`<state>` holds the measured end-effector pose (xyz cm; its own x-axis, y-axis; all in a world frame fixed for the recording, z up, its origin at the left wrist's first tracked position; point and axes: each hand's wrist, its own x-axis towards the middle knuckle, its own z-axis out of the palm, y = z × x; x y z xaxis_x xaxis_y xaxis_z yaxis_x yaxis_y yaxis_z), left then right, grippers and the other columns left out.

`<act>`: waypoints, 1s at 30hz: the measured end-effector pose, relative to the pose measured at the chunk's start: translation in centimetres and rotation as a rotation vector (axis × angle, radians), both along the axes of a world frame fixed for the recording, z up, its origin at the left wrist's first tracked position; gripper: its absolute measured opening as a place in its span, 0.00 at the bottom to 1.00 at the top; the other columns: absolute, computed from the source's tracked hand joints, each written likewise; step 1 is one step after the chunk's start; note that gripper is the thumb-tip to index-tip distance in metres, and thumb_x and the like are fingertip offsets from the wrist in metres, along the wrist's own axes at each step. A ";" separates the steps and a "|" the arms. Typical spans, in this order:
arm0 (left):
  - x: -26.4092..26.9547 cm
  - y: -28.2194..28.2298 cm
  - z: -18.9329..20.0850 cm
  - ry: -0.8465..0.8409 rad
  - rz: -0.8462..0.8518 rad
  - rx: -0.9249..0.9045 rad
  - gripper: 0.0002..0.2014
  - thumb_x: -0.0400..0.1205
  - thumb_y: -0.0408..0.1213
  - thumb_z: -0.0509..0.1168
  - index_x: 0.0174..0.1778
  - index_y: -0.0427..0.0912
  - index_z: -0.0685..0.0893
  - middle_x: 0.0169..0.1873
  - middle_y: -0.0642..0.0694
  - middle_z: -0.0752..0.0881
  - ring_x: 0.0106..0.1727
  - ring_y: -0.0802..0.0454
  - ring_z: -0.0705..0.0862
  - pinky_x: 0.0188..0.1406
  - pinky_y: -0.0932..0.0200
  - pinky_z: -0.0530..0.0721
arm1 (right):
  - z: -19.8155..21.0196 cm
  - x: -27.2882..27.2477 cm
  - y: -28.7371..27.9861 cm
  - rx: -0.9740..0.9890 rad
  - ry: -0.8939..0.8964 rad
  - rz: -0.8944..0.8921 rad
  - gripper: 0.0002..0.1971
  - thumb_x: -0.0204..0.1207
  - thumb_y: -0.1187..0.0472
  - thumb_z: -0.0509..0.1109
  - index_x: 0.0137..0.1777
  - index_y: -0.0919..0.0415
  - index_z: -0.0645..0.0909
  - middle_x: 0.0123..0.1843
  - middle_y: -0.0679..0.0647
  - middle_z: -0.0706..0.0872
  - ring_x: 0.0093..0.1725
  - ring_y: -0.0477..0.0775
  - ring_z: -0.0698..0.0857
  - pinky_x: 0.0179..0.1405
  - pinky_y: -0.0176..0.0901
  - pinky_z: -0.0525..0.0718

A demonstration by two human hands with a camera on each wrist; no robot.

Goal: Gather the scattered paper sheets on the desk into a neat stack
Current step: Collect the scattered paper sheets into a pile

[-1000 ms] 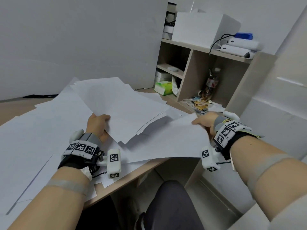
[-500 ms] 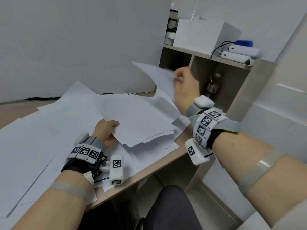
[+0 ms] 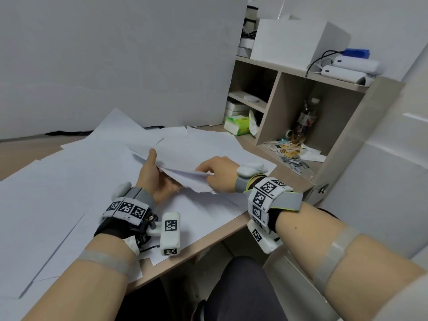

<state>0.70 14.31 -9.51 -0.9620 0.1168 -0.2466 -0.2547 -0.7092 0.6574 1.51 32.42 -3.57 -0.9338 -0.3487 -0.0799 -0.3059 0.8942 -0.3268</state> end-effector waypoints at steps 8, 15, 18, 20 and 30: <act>-0.7 -0.8 -0.7 -0.098 0.138 -0.406 0.14 0.77 0.14 0.55 0.49 0.34 0.79 0.51 0.31 0.84 0.50 0.32 0.85 0.60 0.34 0.84 | 0.5 -3.2 2.6 0.076 0.024 -0.220 0.22 0.78 0.65 0.63 0.71 0.51 0.80 0.71 0.54 0.81 0.68 0.59 0.81 0.63 0.43 0.79; -1.4 -2.1 -0.6 -0.017 0.360 -0.475 0.19 0.76 0.19 0.58 0.59 0.41 0.79 0.48 0.39 0.85 0.45 0.38 0.84 0.51 0.40 0.87 | -0.3 -8.1 8.5 -0.026 -0.052 -0.610 0.24 0.79 0.60 0.71 0.72 0.69 0.75 0.70 0.64 0.80 0.69 0.65 0.80 0.42 0.39 0.75; -1.7 -2.3 -0.6 -0.014 0.425 -0.502 0.18 0.78 0.21 0.61 0.59 0.45 0.79 0.49 0.42 0.86 0.45 0.40 0.84 0.51 0.40 0.87 | -0.4 -9.6 9.1 -0.001 -0.112 -0.640 0.30 0.77 0.54 0.75 0.74 0.70 0.73 0.73 0.66 0.77 0.73 0.65 0.77 0.63 0.49 0.76; -1.8 -2.4 -0.7 -0.005 0.444 -0.512 0.18 0.79 0.22 0.63 0.60 0.46 0.79 0.48 0.44 0.87 0.44 0.41 0.86 0.48 0.43 0.88 | -1.1 -10.7 9.0 0.029 -0.151 -0.638 0.35 0.75 0.46 0.76 0.74 0.67 0.73 0.73 0.65 0.77 0.72 0.65 0.77 0.67 0.53 0.75; -1.7 -2.3 -1.2 -0.031 0.433 -0.462 0.19 0.78 0.20 0.65 0.62 0.42 0.80 0.47 0.44 0.88 0.42 0.44 0.88 0.36 0.55 0.88 | -1.2 -12.0 7.6 0.281 -0.299 -0.604 0.46 0.71 0.31 0.70 0.79 0.65 0.68 0.79 0.60 0.71 0.76 0.61 0.71 0.75 0.54 0.68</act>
<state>-0.97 12.02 -10.68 -0.8897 -0.4069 -0.2070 -0.0317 -0.3972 0.9172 -10.44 40.04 -4.74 -0.8811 0.2920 -0.3719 0.3340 0.9411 -0.0523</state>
